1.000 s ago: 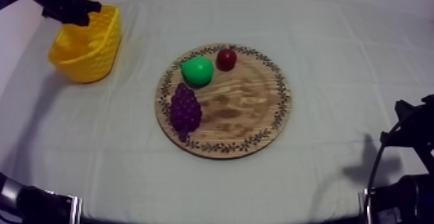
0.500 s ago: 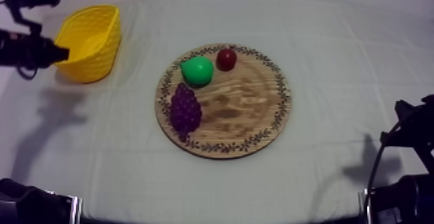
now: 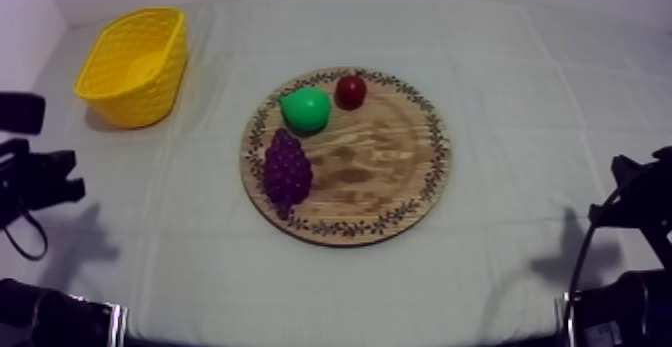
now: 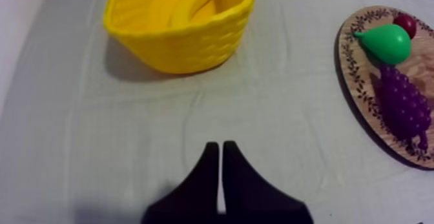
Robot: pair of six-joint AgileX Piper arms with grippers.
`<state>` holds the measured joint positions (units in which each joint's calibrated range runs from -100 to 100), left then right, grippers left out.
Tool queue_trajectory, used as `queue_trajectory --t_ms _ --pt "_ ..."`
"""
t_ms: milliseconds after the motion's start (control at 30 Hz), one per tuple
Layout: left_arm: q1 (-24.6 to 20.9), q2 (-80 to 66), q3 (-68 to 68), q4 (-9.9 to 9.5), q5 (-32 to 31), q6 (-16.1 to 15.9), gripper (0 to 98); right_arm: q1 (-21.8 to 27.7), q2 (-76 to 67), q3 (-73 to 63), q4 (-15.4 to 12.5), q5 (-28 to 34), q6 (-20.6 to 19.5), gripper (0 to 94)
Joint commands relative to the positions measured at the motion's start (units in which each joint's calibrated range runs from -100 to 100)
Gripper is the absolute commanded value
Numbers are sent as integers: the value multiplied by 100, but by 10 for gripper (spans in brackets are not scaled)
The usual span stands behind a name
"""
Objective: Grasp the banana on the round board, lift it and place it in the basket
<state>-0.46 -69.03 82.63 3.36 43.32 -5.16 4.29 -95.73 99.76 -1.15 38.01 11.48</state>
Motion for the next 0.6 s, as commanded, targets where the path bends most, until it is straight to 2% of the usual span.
queue_trajectory --t_ms 0,200,567 --pt "-27 -787 497 -11 -58 -13 0 0 -2 2 1 -11 2 3" --pt "-43 -1692 1151 -58 -318 29 0 0 -2 2 1 -11 2 3" --pt "175 -2806 1483 -354 -393 334 0 0 -2 2 1 -11 2 3"
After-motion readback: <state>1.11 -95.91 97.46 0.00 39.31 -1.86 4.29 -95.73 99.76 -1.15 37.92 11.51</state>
